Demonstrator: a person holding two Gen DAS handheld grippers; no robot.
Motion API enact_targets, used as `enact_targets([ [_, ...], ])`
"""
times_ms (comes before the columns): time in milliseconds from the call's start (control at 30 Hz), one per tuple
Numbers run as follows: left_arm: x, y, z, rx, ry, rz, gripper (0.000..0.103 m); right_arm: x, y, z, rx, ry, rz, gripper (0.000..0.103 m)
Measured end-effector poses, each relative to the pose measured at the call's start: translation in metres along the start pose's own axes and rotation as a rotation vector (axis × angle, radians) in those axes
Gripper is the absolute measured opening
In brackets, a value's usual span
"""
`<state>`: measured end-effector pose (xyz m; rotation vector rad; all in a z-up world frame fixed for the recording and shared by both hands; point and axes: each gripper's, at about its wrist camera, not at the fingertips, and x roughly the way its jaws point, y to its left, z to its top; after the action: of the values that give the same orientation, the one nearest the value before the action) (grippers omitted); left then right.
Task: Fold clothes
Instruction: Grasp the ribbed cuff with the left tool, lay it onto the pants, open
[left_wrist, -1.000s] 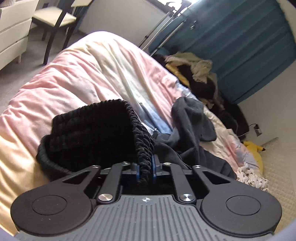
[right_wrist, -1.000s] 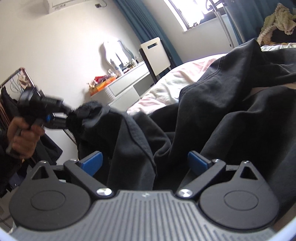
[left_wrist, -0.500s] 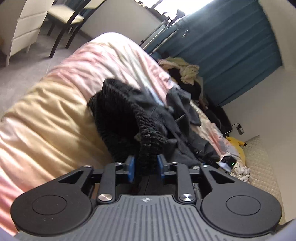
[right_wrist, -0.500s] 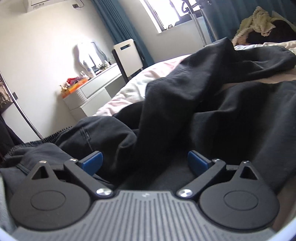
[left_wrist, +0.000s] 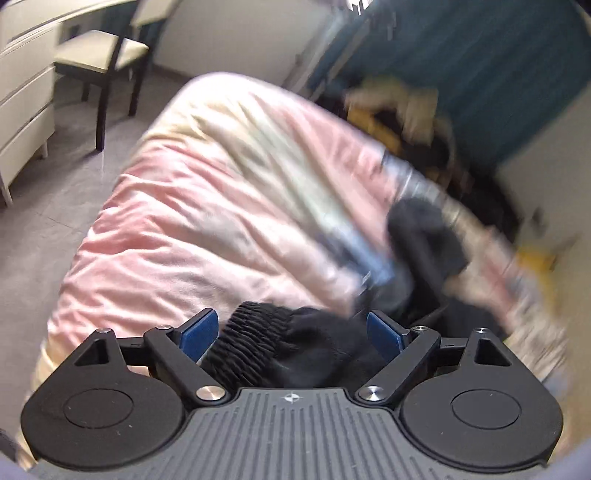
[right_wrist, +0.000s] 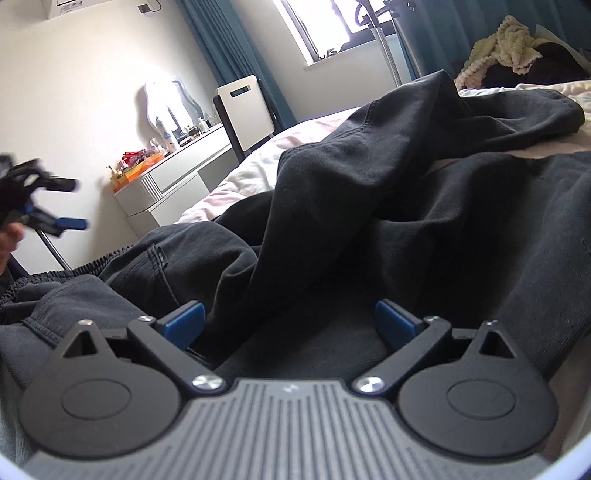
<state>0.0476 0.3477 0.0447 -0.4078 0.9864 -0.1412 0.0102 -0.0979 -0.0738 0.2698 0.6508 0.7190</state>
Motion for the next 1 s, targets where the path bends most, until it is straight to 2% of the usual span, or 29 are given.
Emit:
enact_targets([
  [33,0.017,-0.006,0.009,0.048,0.050,0.034,0.090,0.000,0.000,-0.001,0.002,-0.002,-0.002,0.100],
  [100,0.042,-0.008,0.019,0.099,0.129,0.053,0.090,0.000,0.001,-0.002,-0.010,-0.004,-0.005,0.100],
  [167,0.059,-0.002,0.018,0.127,0.200,0.062,0.090,0.001,0.001,-0.004,-0.021,-0.001,-0.008,0.100],
  [267,0.084,0.001,0.007,0.188,0.305,0.122,0.090,0.010,0.002,-0.003,-0.031,0.013,-0.011,0.101],
  [333,0.101,0.000,0.001,0.203,0.337,0.149,0.089,0.014,0.001,-0.002,-0.036,0.016,-0.011,0.103],
  [367,0.107,-0.002,-0.003,0.204,0.336,0.147,0.083,0.016,0.001,-0.002,-0.039,0.017,-0.011,0.103],
  [400,0.112,-0.005,-0.006,0.204,0.335,0.146,0.066,0.018,0.001,-0.002,-0.041,0.017,-0.011,0.103],
  [467,0.119,-0.015,-0.013,0.206,0.314,0.189,0.056,0.018,0.000,-0.002,-0.036,0.012,-0.009,0.103],
  [533,0.111,-0.029,-0.016,0.222,0.244,0.265,0.048,0.016,0.000,-0.002,-0.029,0.006,-0.008,0.103],
  [600,0.088,-0.044,-0.013,0.248,0.132,0.311,0.037,0.013,0.001,-0.002,-0.027,-0.003,-0.015,0.103],
  [733,0.022,-0.063,0.006,0.208,-0.092,0.344,0.036,0.004,0.004,0.000,-0.033,-0.028,-0.033,0.103],
  [800,-0.007,-0.069,0.017,0.179,-0.200,0.394,0.035,0.001,0.004,0.002,-0.026,-0.037,-0.038,0.103],
  [900,-0.044,-0.069,0.040,0.082,-0.339,0.435,0.035,-0.004,0.003,0.006,-0.004,-0.056,-0.038,0.103],
  [1000,-0.070,-0.064,0.066,-0.018,-0.473,0.481,0.035,-0.014,0.000,0.013,0.008,-0.106,-0.075,0.103],
])
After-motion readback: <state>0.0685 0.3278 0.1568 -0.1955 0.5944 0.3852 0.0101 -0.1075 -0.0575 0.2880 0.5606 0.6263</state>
